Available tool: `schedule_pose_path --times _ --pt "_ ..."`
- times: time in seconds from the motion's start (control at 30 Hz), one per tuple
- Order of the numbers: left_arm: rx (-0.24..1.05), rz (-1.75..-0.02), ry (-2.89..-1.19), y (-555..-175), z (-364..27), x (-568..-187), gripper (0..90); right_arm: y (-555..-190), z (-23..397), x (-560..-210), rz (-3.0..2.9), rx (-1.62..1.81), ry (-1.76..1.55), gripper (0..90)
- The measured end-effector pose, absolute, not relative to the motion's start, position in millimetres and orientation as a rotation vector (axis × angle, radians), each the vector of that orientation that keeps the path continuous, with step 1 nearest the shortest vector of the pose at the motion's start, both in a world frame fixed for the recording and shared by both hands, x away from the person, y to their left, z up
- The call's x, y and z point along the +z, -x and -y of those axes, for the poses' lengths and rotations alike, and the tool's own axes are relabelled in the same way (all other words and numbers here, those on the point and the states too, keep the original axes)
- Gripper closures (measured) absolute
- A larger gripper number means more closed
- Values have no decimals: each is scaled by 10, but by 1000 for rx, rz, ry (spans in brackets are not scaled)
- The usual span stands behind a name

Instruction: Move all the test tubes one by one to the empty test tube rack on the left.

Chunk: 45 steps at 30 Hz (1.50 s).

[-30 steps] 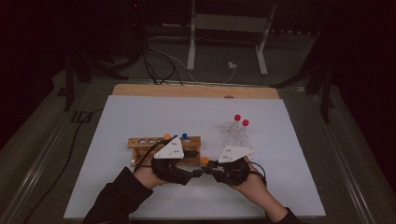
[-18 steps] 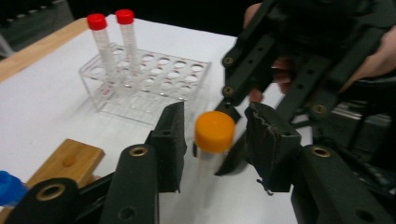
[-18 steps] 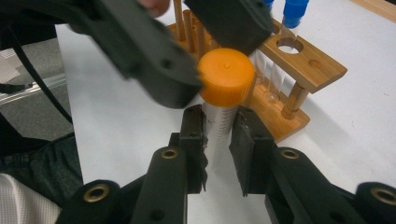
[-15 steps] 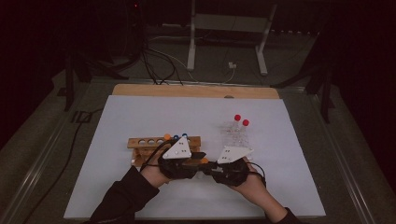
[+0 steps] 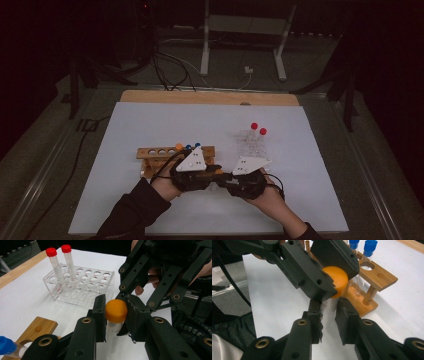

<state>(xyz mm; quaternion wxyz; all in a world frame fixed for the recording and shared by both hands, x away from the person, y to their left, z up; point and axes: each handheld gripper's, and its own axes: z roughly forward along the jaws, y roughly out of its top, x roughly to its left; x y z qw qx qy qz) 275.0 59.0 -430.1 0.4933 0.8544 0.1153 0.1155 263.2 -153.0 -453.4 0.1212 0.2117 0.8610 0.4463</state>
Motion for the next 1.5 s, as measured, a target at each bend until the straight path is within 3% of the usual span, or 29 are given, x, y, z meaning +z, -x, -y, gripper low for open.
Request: schedule_pose_path --times 0.1,0.67,1.07,1.5 --pt "290 -280 -2061 -2746 -622 -4264 719 -2630 1534 -4536 -2516 1283 -615 637" --pt "358 -316 -2038 -2687 -947 -4036 719 -2625 1579 -4468 -2469 1364 -641 358" --pt "448 -380 -1974 -2695 -1263 -3864 719 -2657 1603 -4456 -2471 1406 -680 41" --pt "537 -485 -1950 -2785 -1629 -3769 719 -2693 1677 -4428 -2452 1477 -700 0"
